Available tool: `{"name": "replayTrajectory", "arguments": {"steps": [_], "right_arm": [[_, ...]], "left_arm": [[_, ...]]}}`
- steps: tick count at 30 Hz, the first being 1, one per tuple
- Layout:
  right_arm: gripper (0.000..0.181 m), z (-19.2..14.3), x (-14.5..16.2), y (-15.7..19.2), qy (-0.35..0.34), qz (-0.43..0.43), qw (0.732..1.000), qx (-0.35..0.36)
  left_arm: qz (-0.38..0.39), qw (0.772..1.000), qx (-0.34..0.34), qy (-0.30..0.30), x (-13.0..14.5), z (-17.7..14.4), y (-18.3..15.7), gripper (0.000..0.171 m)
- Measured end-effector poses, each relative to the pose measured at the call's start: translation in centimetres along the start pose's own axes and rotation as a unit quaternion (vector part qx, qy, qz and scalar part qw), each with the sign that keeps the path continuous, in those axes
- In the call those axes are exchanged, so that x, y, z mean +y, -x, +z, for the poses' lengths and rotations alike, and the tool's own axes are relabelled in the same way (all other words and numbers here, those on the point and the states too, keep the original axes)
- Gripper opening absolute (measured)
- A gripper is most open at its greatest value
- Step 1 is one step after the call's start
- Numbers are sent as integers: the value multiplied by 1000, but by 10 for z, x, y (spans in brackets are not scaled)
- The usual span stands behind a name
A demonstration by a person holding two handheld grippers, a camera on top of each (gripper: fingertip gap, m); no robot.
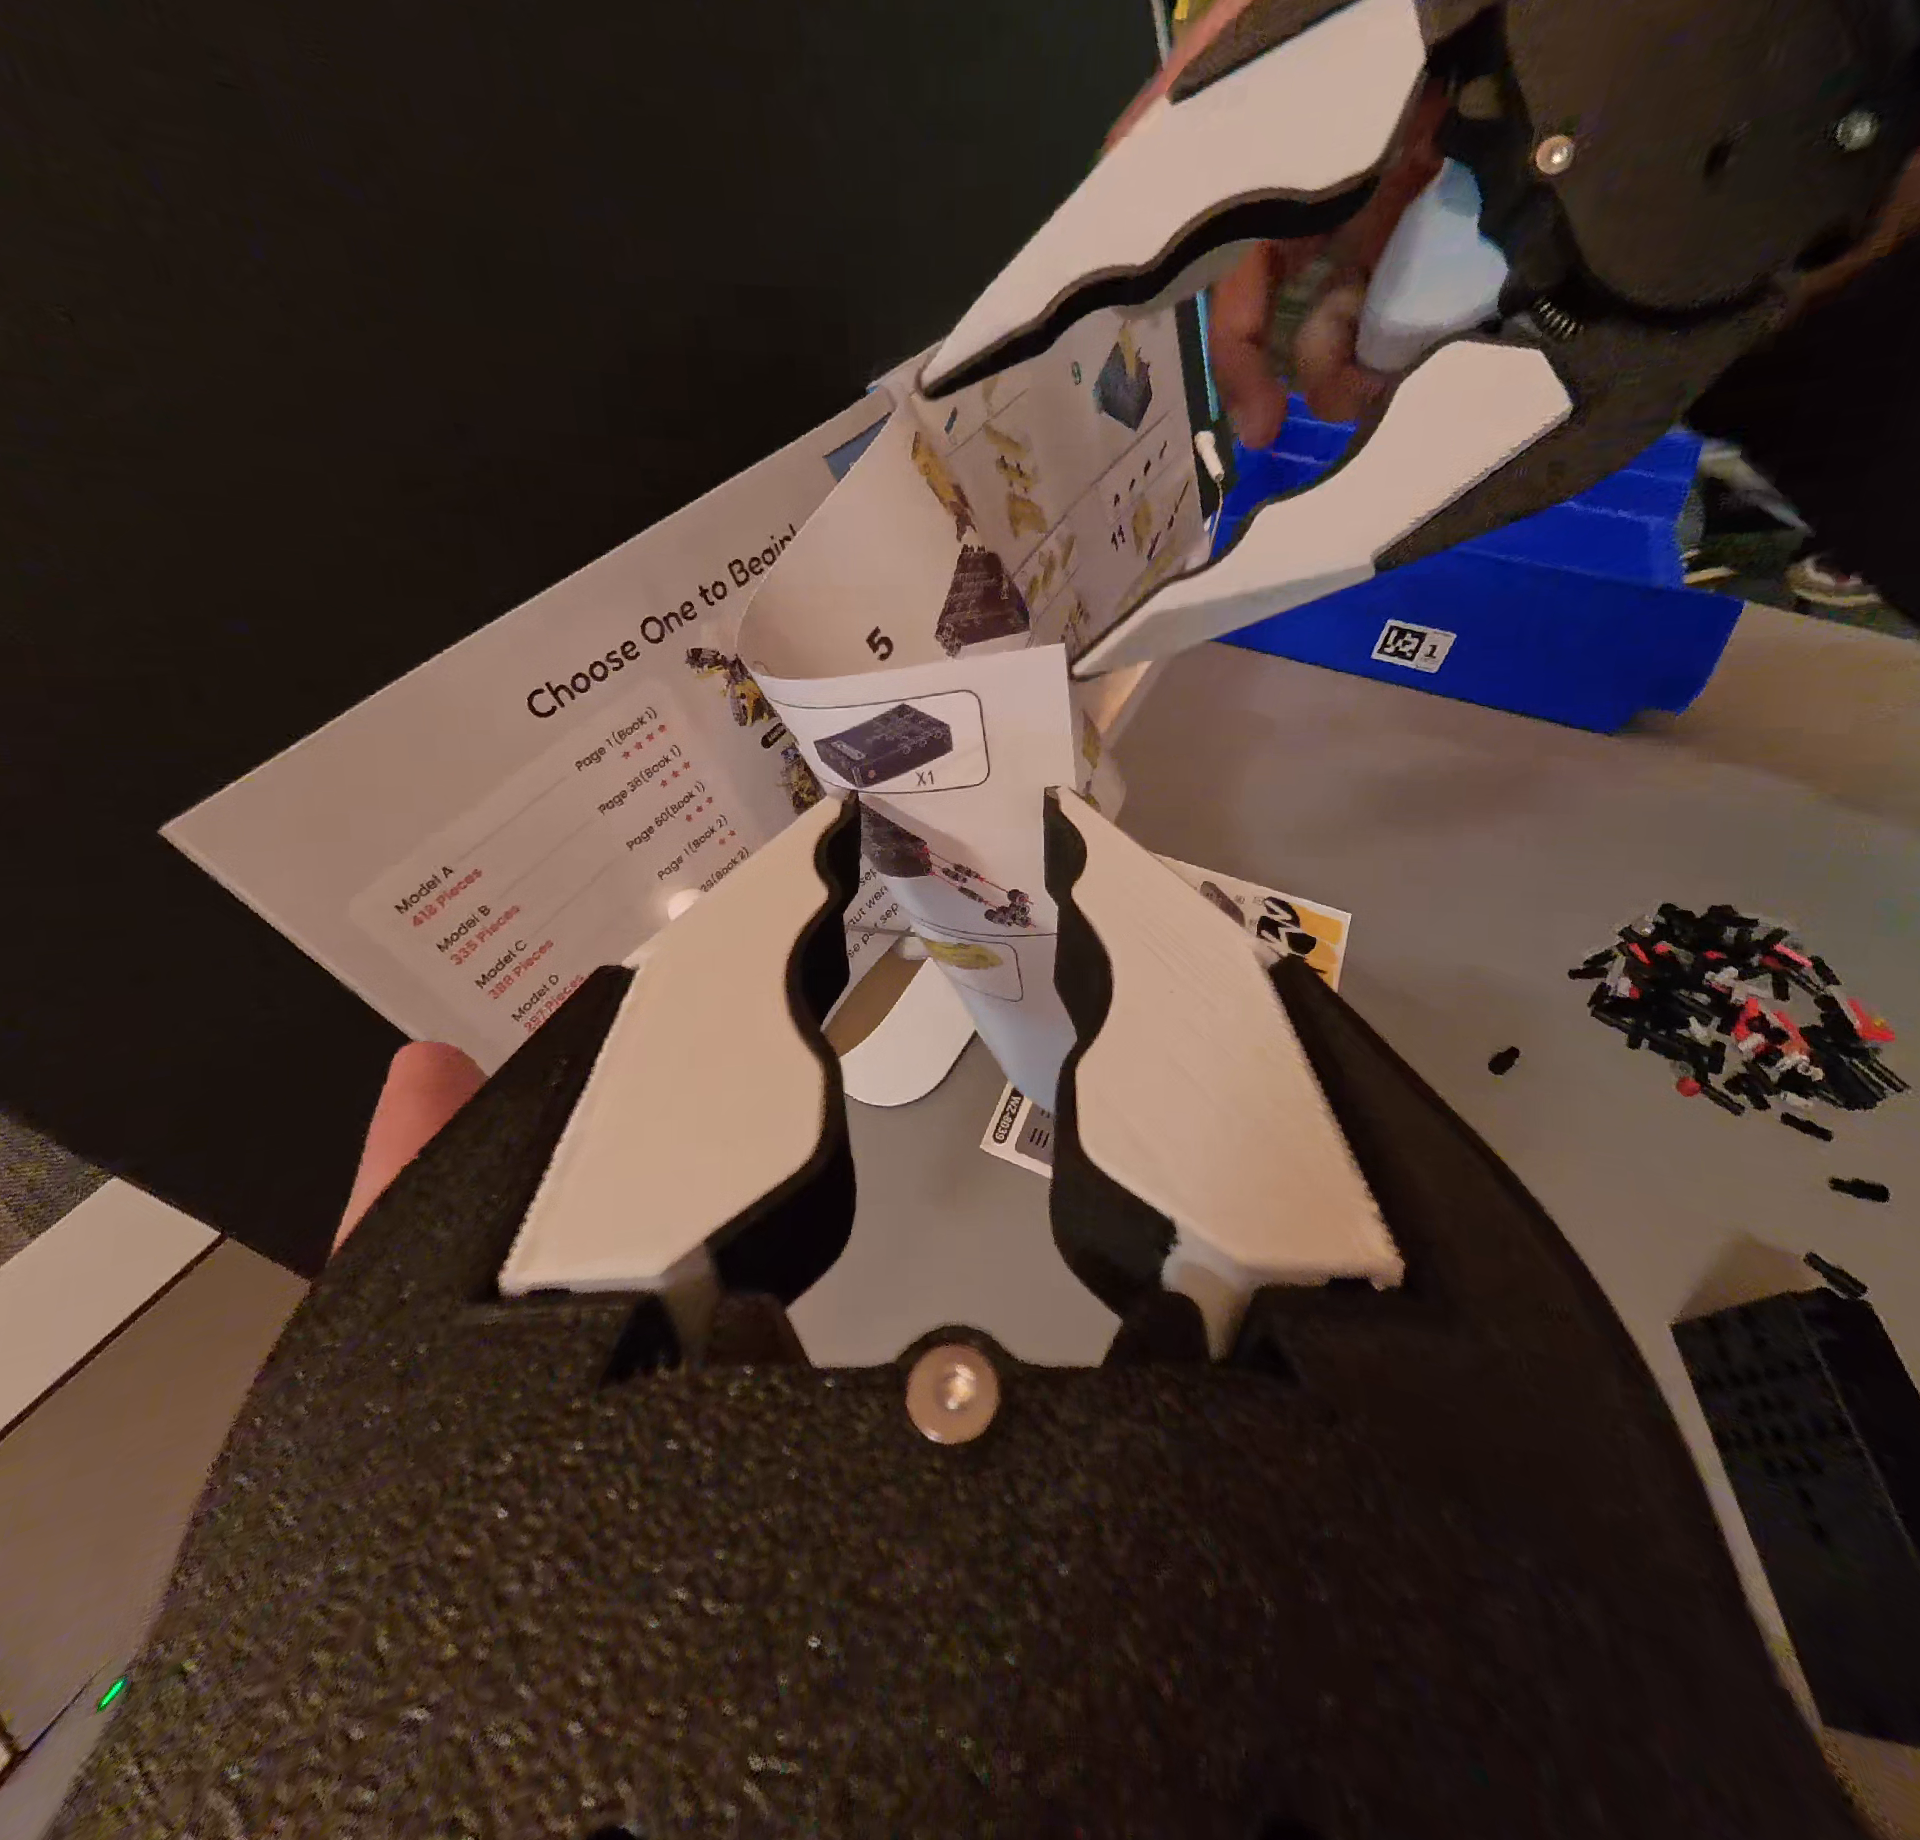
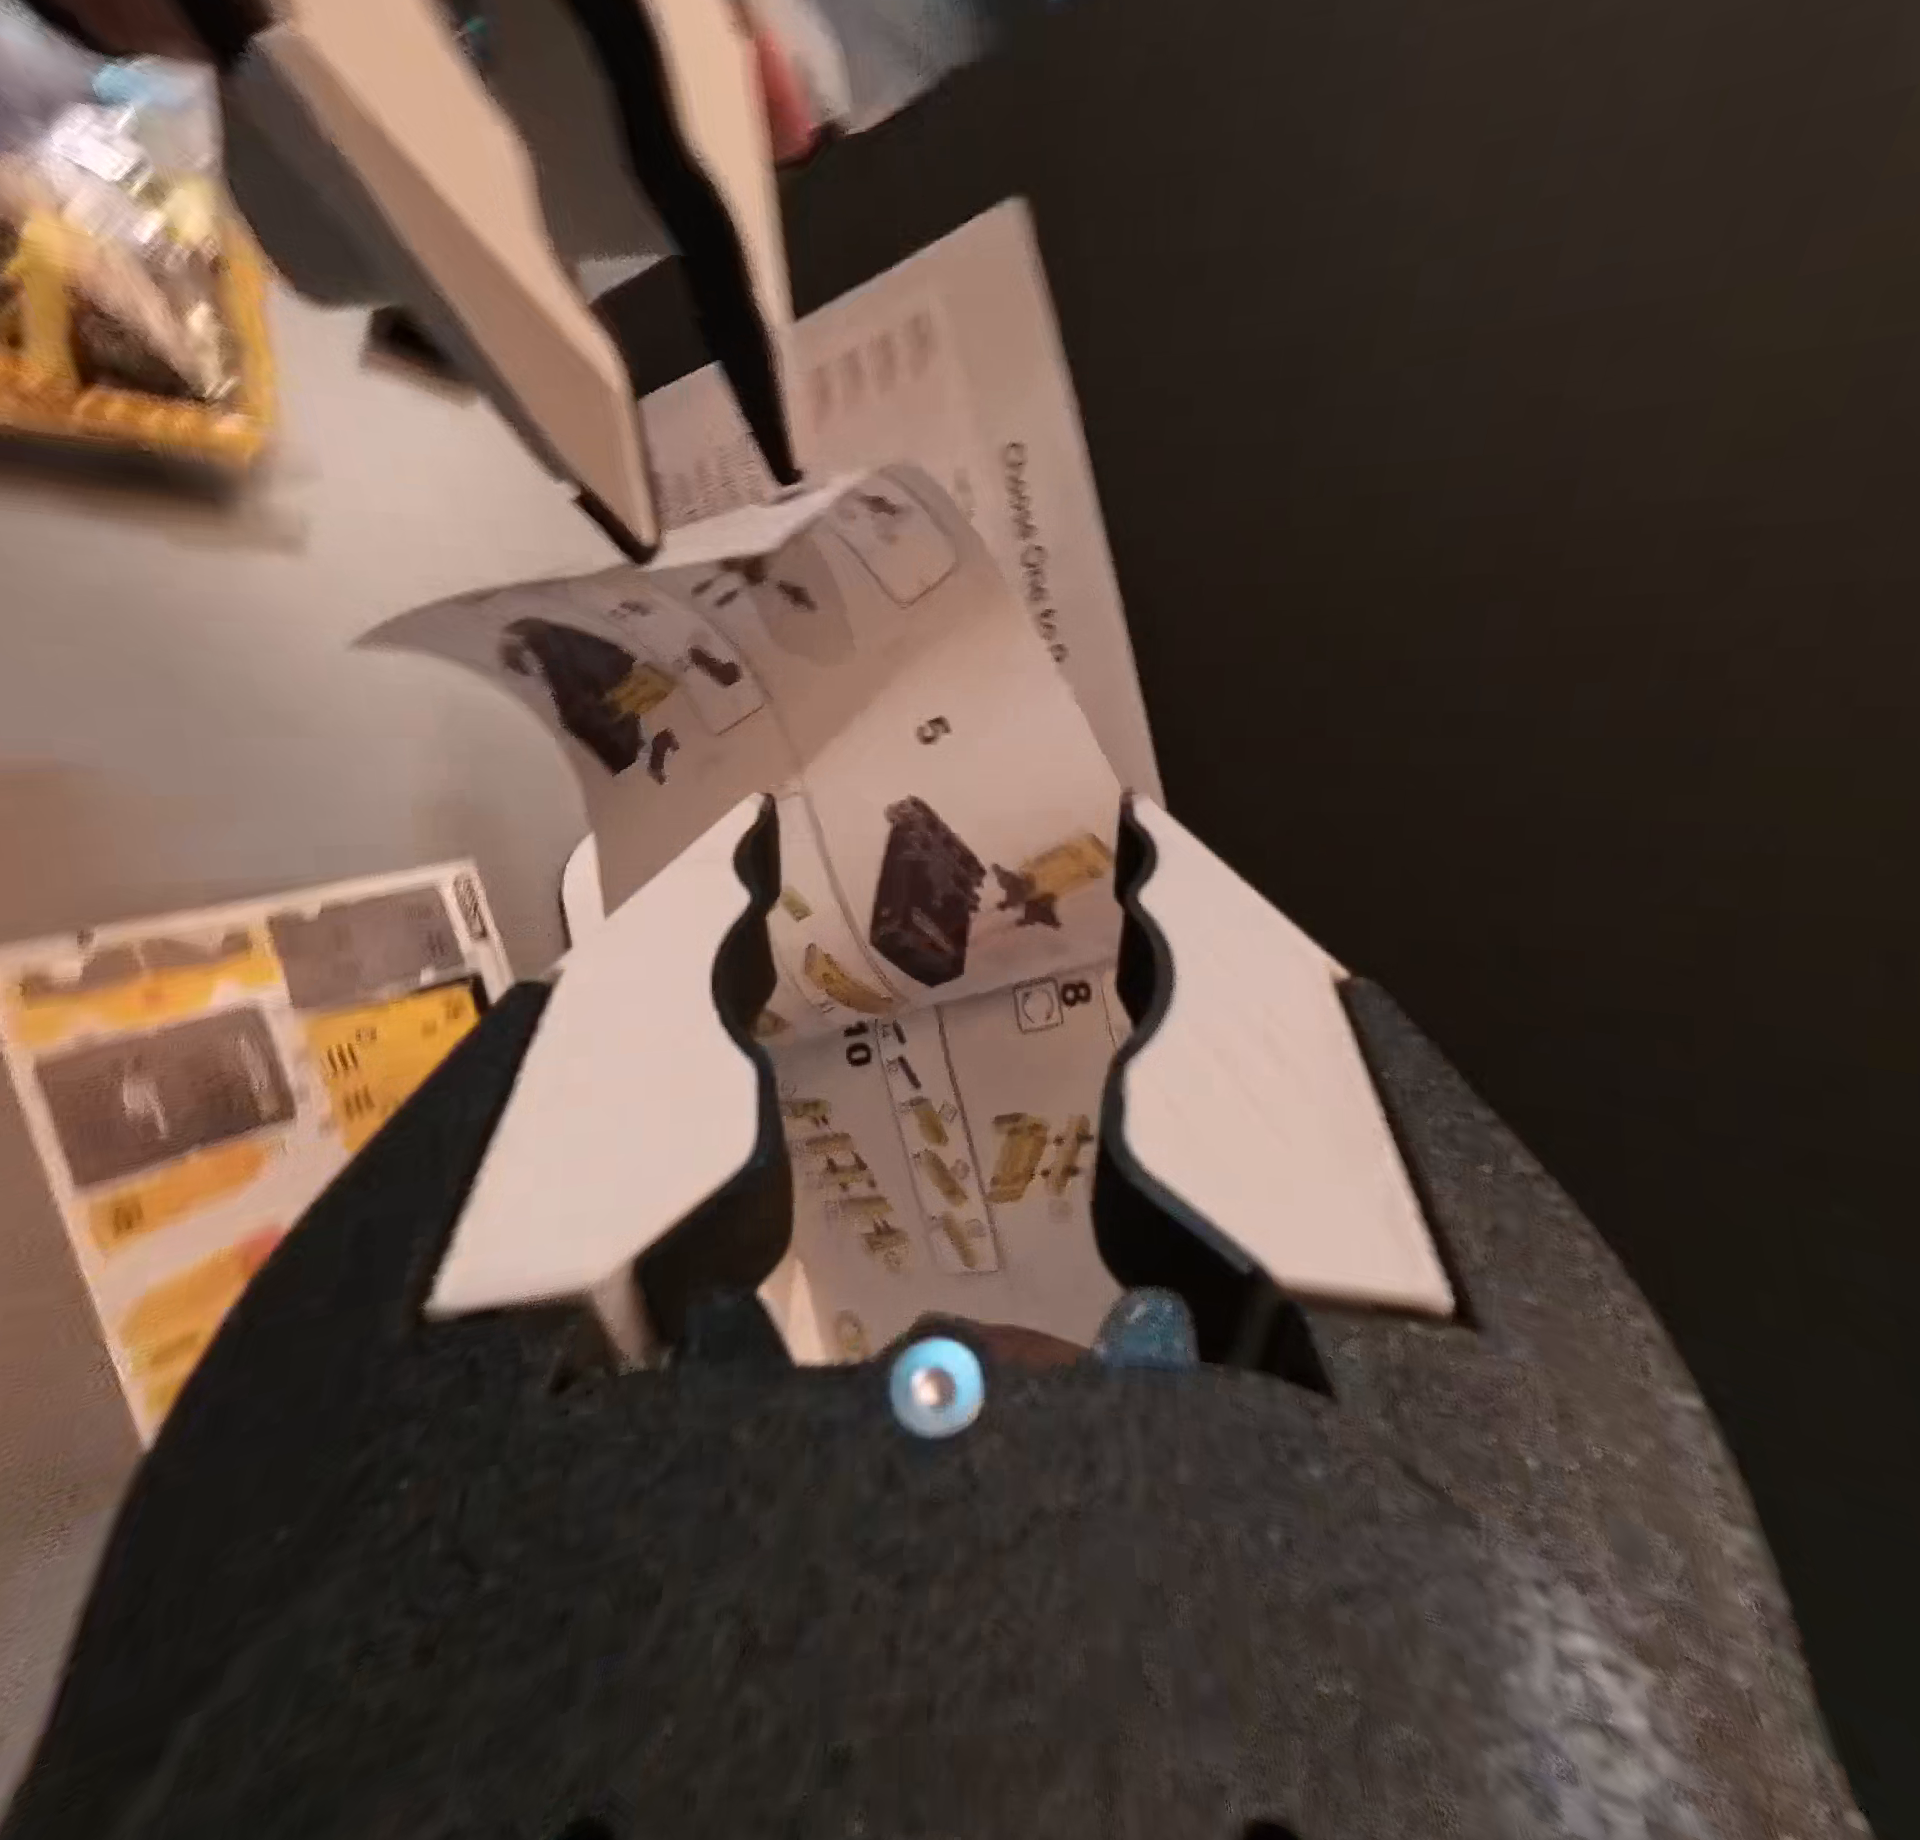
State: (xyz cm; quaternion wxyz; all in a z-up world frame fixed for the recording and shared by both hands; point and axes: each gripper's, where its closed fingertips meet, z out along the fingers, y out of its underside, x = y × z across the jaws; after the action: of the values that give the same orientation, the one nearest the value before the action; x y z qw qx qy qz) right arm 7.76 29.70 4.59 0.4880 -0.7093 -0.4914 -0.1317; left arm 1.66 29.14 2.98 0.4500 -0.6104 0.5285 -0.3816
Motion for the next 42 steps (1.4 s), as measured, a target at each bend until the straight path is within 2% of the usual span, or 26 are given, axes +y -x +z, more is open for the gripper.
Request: {"name": "replayTrajectory", "arguments": {"steps": [2, 7, 12, 14, 16, 19, 21, 22, 26, 30, 33, 35, 40, 42], "right_arm": [[65, 4, -6, 8, 16, -71, 996, -43], [65, 15, -18, 5, 56, -241, 967, -61], [63, 19, -53, 28, -9, -307, 946, -106], [54, 24, -56, 29, -12, -342, 934, -105], [33, 27, -58, 30, -22, -360, 926, -109], [23, 30, -58, 25, -22, -369, 923, -104], [4, 30, -61, 24, -27, -366, 924, -104], [1, 29, -62, 23, -29, -365, 925, -105], [0, 23, -56, 14, 7, -312, 941, -128], [1, 7, -46, -29, 35, -220, 973, -57], [0, -9, -25, -63, 61, -146, 987, 22], [0, -17, -11, -68, 76, -96, 992, 38], [0, -21, -2, -66, 88, -15, 995, 52], [0, -18, -2, -71, 86, 0, 994, 65]], "left_arm": [[3, 1000, 9, -2, -1, 1, -3, 35], [13, 1000, 23, -8, -2, 2, -9, 35], [11, 999, 29, -16, -4, 3, -8, 35], [14, 1000, 12, -19, -4, 0, -2, 35], [8, 999, 16, -30, -6, -5, -1, 35], [5, 998, 37, -56, -12, -14, -6, 35], [5, 997, 36, -63, -14, -17, -5, 36], [4, 998, 33, -61, -13, -18, -3, 36], [-28, 997, -4, -71, -13, -27, 17, 36], [-93, 988, -86, -84, -7, -40, 58, 36], [-93, 995, -33, -27, 16, -29, 45, 34], [-86, 996, -21, 9, 27, -18, 38, 33], [-108, 991, -62, 56, 38, 16, 35, 35], [-97, 987, -97, 87, 47, 26, 36, 34]]}}
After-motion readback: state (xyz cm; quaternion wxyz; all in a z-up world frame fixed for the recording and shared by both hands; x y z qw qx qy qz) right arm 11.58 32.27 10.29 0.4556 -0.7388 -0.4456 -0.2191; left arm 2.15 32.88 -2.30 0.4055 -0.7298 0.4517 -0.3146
